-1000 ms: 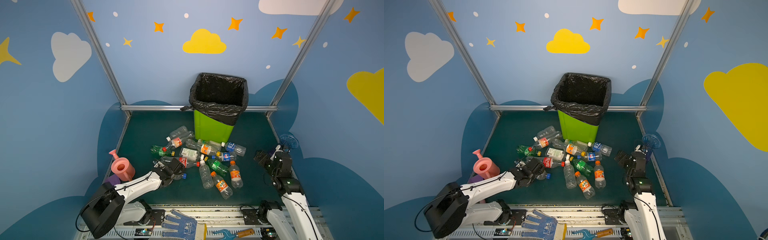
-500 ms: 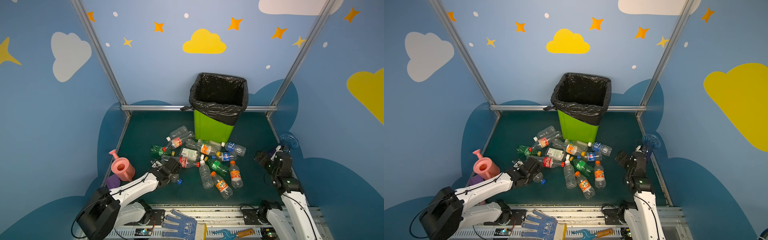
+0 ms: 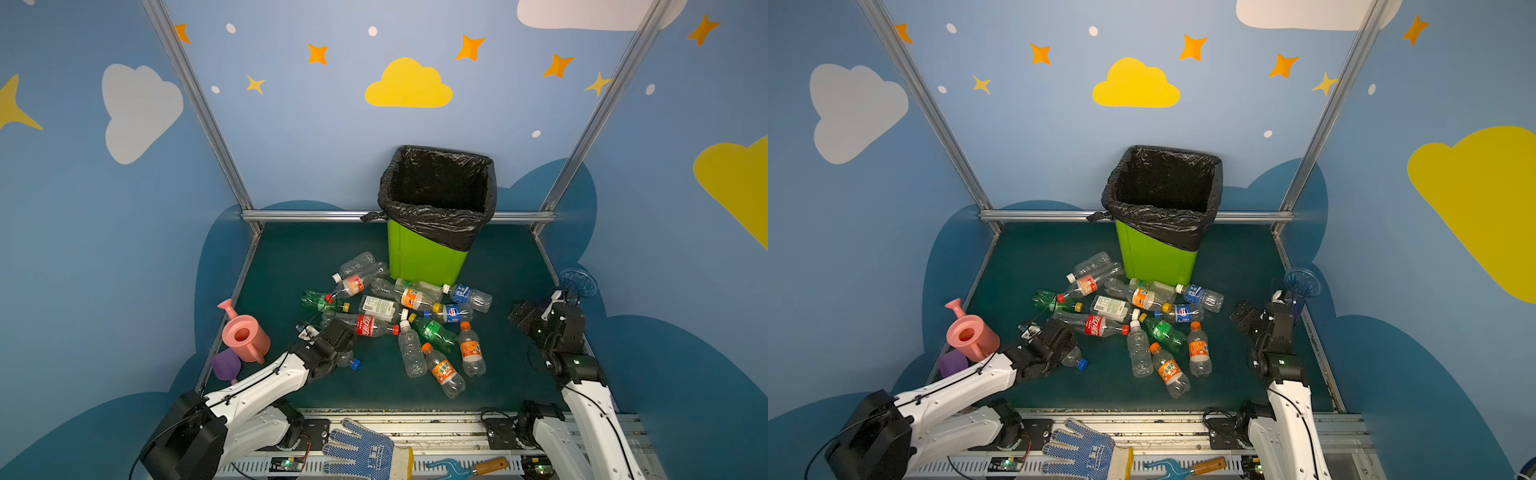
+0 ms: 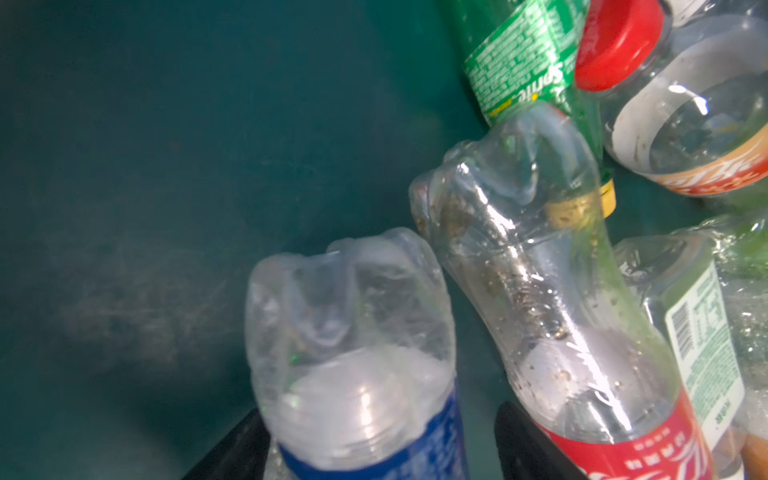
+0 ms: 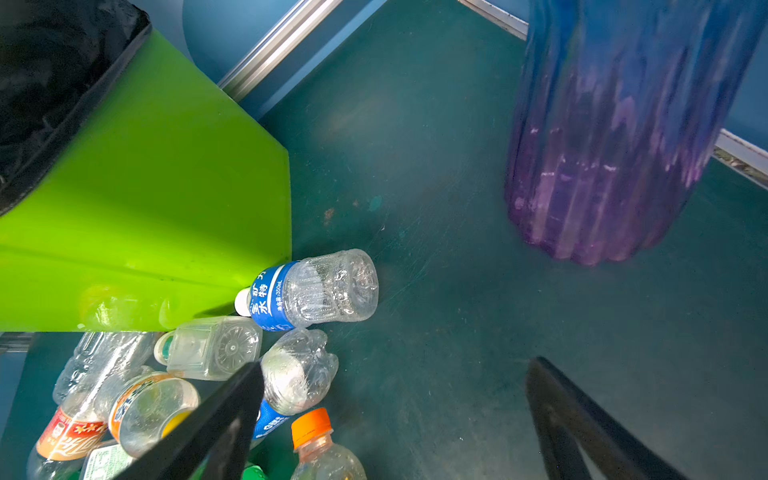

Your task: Throw the plastic bottles in the bin

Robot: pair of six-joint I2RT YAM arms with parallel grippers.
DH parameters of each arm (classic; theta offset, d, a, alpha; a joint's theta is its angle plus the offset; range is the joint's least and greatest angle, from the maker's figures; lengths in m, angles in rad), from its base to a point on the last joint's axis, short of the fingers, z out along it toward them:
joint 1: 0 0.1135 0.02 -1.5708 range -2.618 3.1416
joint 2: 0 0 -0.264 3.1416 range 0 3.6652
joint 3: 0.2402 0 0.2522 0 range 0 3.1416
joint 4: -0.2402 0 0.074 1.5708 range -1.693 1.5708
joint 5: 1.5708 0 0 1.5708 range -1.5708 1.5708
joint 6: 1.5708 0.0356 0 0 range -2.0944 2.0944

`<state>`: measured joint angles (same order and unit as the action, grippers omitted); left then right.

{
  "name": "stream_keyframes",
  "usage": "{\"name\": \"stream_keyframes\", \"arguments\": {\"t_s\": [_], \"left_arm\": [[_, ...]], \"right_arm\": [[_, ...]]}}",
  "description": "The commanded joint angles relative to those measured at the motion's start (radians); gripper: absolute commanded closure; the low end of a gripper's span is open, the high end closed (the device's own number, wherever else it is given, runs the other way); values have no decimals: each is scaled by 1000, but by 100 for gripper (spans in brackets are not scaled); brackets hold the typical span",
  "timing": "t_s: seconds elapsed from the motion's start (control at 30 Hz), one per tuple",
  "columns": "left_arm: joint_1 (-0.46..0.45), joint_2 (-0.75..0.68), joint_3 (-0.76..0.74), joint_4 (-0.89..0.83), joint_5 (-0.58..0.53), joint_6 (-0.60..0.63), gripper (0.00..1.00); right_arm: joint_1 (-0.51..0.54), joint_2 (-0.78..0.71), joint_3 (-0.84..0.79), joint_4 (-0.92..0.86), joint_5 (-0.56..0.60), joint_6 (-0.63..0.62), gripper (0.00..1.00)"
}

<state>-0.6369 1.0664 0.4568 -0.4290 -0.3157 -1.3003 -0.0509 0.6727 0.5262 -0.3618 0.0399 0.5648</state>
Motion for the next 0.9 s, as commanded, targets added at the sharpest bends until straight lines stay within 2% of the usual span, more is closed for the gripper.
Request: {"name": "stream_keyframes", "arguments": {"t_s": [0.0, 0.23, 0.67, 0.87], "left_arm": [[3, -25, -4, -58, -3, 14, 12], [19, -53, -9, -61, -11, 68, 8], [49, 53, 41, -27, 44, 156, 8], [59, 114, 49, -13, 79, 180, 15]], "right_arm": [[-6, -1, -11, 15, -12, 4, 3], [-11, -1, -14, 18, -20, 9, 3], [-23, 0, -22, 23, -29, 13, 3], [-29, -4, -25, 20, -31, 12, 3]]}}
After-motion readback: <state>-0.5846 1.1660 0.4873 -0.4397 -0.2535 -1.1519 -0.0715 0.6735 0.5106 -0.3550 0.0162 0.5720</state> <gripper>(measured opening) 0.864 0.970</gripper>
